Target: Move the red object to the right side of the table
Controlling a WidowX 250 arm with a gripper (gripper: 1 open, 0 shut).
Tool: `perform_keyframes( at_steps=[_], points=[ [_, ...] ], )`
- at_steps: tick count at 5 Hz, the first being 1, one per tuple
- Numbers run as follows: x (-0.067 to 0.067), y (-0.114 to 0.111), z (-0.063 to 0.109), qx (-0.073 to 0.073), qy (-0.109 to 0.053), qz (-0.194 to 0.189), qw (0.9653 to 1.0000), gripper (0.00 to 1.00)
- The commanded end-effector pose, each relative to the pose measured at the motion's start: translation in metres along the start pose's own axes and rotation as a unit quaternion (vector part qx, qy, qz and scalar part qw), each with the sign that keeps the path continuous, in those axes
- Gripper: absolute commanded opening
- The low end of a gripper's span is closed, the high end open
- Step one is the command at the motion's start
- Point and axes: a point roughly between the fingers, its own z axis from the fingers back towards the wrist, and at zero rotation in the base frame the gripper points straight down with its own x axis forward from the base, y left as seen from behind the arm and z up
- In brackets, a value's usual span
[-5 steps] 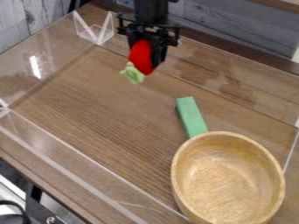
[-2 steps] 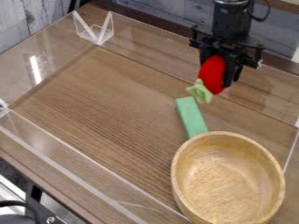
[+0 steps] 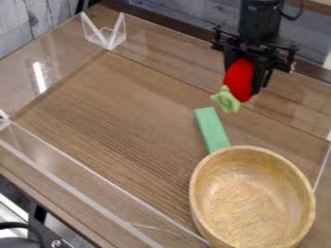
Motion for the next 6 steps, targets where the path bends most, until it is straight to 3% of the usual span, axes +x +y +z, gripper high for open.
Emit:
perform_keyframes(
  at_steps=[1, 3, 5, 6],
  points=[
    [0.006, -0.02, 0.017, 0.001, -0.033, 0.003, 0.9995, 0.0],
    [0.007, -0.035, -0.017, 0.004, -0.012, -0.016, 0.9998, 0.0],
    [0.003, -0.039, -0.034, 0.004, -0.006, 0.057, 0.9983, 0.0],
    [0.007, -0.037, -0.047, 0.006, 0.001, 0.069, 0.9976, 0.0]
  ],
)
